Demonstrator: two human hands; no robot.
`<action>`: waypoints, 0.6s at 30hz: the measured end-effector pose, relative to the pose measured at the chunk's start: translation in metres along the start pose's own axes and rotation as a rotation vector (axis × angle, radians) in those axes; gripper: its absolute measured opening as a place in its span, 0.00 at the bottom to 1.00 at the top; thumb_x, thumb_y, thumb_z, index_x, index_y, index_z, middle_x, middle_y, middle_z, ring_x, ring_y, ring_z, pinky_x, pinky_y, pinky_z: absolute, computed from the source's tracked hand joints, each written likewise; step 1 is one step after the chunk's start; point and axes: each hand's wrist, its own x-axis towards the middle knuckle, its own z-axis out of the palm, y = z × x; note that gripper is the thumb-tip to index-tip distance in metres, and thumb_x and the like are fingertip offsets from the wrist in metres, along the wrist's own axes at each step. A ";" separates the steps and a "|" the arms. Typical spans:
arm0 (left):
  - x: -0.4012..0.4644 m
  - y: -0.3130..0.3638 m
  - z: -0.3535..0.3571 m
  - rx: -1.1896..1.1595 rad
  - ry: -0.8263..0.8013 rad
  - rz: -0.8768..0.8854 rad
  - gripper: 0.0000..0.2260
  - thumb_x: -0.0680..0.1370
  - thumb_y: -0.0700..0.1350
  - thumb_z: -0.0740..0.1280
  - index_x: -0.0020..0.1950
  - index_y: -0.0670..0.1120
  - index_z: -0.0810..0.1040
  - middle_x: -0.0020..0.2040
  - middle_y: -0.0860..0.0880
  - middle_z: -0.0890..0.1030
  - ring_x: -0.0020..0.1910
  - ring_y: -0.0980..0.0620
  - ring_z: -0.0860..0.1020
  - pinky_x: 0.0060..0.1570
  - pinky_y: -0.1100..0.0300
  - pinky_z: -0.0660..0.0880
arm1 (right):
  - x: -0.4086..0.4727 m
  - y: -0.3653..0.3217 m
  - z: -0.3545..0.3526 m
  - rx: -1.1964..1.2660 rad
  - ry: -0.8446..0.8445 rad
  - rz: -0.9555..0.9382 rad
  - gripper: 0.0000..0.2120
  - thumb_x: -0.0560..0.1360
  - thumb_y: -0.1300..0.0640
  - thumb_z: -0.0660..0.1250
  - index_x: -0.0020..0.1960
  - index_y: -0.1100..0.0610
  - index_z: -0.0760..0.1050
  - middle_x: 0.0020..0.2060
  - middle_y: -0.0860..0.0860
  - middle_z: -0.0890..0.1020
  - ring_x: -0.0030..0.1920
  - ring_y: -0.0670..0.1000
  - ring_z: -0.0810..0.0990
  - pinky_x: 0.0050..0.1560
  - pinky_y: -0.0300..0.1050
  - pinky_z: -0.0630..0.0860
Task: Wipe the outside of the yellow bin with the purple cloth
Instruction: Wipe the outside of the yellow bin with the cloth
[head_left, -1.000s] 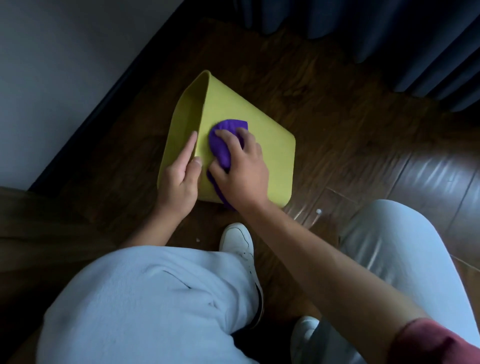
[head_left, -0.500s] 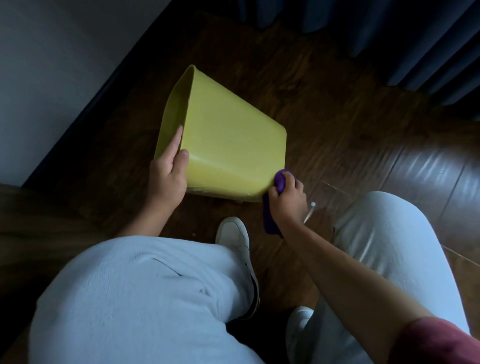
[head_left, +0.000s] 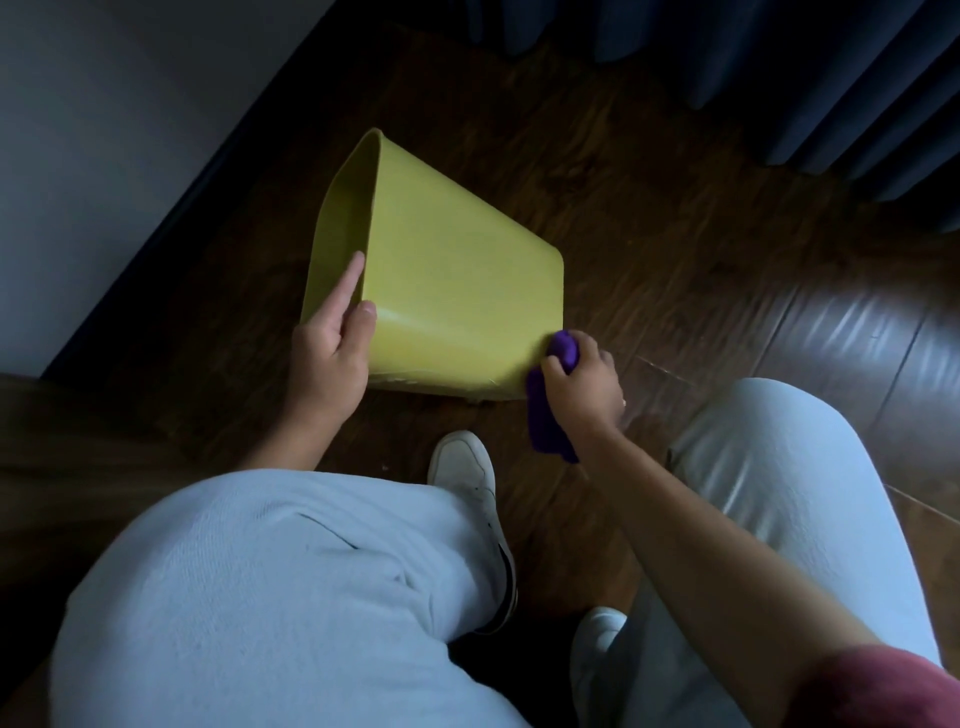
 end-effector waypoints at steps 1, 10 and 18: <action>0.000 0.000 -0.001 0.001 -0.009 -0.006 0.21 0.87 0.45 0.58 0.81 0.50 0.66 0.36 0.45 0.68 0.30 0.53 0.65 0.30 0.60 0.63 | -0.004 -0.001 0.003 -0.061 -0.039 -0.019 0.27 0.81 0.44 0.63 0.78 0.44 0.63 0.68 0.53 0.73 0.56 0.55 0.79 0.51 0.54 0.81; -0.011 0.014 -0.013 0.042 -0.189 0.031 0.31 0.85 0.44 0.64 0.85 0.55 0.54 0.51 0.30 0.80 0.41 0.47 0.82 0.36 0.68 0.79 | -0.015 0.000 0.000 -0.223 -0.079 0.041 0.22 0.79 0.42 0.62 0.68 0.52 0.70 0.54 0.53 0.79 0.45 0.53 0.78 0.38 0.46 0.74; -0.034 -0.005 -0.020 0.138 -0.343 -0.001 0.40 0.84 0.42 0.66 0.83 0.66 0.44 0.41 0.71 0.81 0.41 0.70 0.80 0.43 0.78 0.71 | -0.012 -0.028 -0.025 0.011 0.046 -0.020 0.23 0.77 0.41 0.62 0.69 0.47 0.71 0.54 0.51 0.82 0.48 0.54 0.82 0.50 0.55 0.82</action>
